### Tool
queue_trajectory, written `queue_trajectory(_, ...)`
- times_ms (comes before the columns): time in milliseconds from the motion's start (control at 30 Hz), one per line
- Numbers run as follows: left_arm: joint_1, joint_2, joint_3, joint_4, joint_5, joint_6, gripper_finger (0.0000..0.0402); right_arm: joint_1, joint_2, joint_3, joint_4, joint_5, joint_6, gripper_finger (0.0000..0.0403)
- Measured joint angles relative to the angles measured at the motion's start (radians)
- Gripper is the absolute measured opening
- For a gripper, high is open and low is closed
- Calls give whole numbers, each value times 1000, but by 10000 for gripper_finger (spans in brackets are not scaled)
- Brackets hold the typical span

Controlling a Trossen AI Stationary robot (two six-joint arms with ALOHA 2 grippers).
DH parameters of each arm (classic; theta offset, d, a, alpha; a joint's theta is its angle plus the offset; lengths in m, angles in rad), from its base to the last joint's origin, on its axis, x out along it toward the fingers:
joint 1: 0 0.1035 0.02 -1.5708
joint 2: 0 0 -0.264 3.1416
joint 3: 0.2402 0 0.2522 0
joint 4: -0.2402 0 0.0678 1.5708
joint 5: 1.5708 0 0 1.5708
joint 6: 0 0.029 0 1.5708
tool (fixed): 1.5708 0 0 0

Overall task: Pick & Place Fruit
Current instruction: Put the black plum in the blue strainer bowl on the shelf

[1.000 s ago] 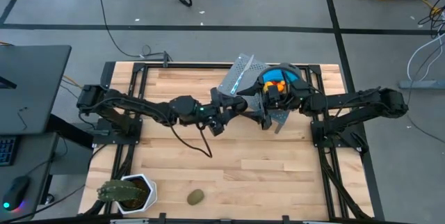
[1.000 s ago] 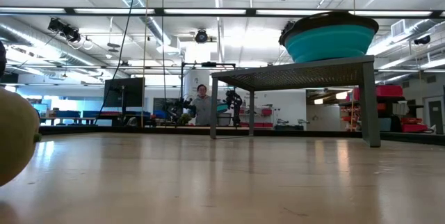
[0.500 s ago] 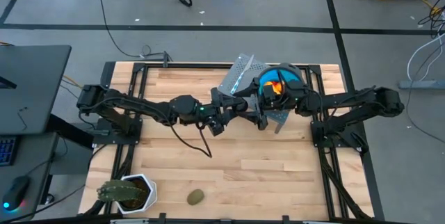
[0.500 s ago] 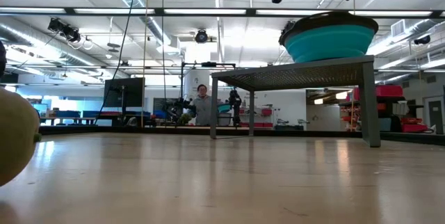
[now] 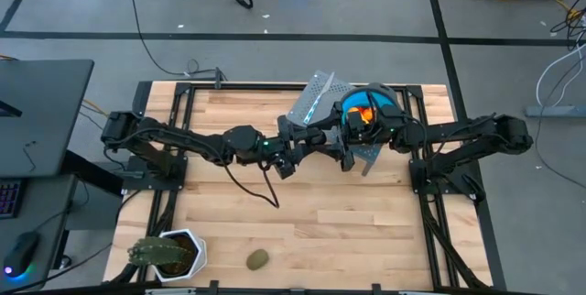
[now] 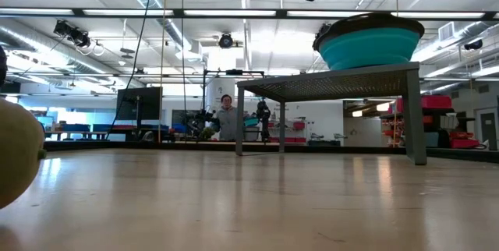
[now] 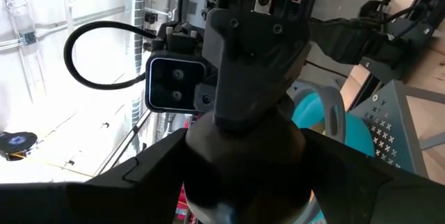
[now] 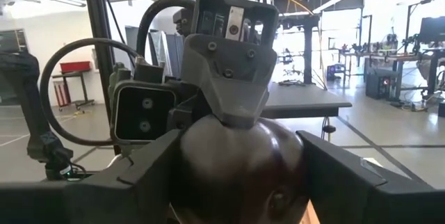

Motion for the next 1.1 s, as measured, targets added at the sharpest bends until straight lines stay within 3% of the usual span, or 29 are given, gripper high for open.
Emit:
queue_trajectory(300, 0, 0, 0, 3, -2, 1, 272, -2, 0, 0, -5, -2, -5, 263)
queue_trajectory(467, 0, 0, 0, 3, -61, -74, 279, -27, 0, 0, -8, -1, -2, 263)
queue_trajectory(767, -1, 0, 0, -5, -76, -248, 344, -65, -1, 0, -15, 0, 11, 263)
queue_trajectory(900, -7, 0, 0, -9, -164, -302, 371, -85, -28, 0, -84, 13, 0, 263)
queue_trajectory(1000, -11, 0, 0, -13, -253, -466, 381, -102, -76, 0, -166, 34, -28, 263)
queue_trajectory(1100, -11, 0, 0, -27, -290, -747, 384, -116, -137, 0, -276, 69, -69, 263)
